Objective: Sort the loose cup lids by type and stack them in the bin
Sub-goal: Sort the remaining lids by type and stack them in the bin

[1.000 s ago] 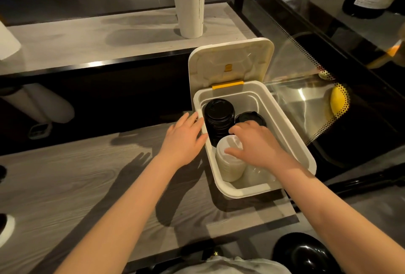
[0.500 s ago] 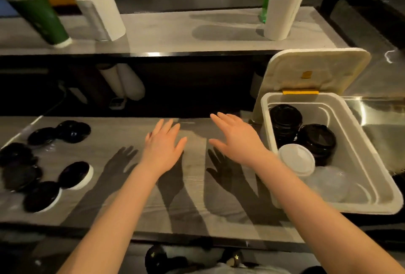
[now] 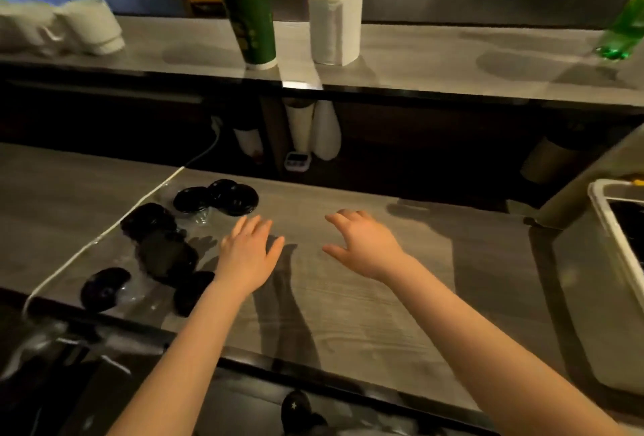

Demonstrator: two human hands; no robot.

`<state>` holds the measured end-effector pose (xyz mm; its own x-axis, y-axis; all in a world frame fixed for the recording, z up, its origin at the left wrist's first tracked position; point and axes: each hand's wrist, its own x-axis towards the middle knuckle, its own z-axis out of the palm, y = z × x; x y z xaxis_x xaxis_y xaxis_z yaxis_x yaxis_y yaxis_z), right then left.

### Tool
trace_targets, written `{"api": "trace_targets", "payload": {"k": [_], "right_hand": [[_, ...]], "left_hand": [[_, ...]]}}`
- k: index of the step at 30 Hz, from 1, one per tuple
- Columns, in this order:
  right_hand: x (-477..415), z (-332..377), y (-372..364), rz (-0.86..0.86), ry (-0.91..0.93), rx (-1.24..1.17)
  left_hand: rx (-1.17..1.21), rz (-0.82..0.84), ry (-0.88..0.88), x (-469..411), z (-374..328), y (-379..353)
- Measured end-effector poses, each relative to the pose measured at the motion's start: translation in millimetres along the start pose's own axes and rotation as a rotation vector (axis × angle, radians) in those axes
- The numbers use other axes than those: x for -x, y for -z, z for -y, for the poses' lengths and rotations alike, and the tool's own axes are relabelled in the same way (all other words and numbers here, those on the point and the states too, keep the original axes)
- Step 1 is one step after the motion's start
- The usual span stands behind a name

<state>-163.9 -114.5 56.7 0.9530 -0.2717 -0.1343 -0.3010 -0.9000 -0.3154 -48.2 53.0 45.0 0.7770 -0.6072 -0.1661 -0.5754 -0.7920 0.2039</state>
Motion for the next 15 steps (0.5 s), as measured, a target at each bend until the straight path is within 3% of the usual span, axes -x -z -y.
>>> {"api": "trace_targets", "payload": {"k": [6,15], "right_hand": [[-52.4,63.8,-50.5,0.138,0.024,-0.071],[-102.4,109.2,-118.2,0.436,-0.150,-0.224]], "left_hand": [[-0.003,-0.014,0.072,-4.0,90.1,-3.1],[-0.003,0.194,0.177,3.8,177.7,-25.7]]}}
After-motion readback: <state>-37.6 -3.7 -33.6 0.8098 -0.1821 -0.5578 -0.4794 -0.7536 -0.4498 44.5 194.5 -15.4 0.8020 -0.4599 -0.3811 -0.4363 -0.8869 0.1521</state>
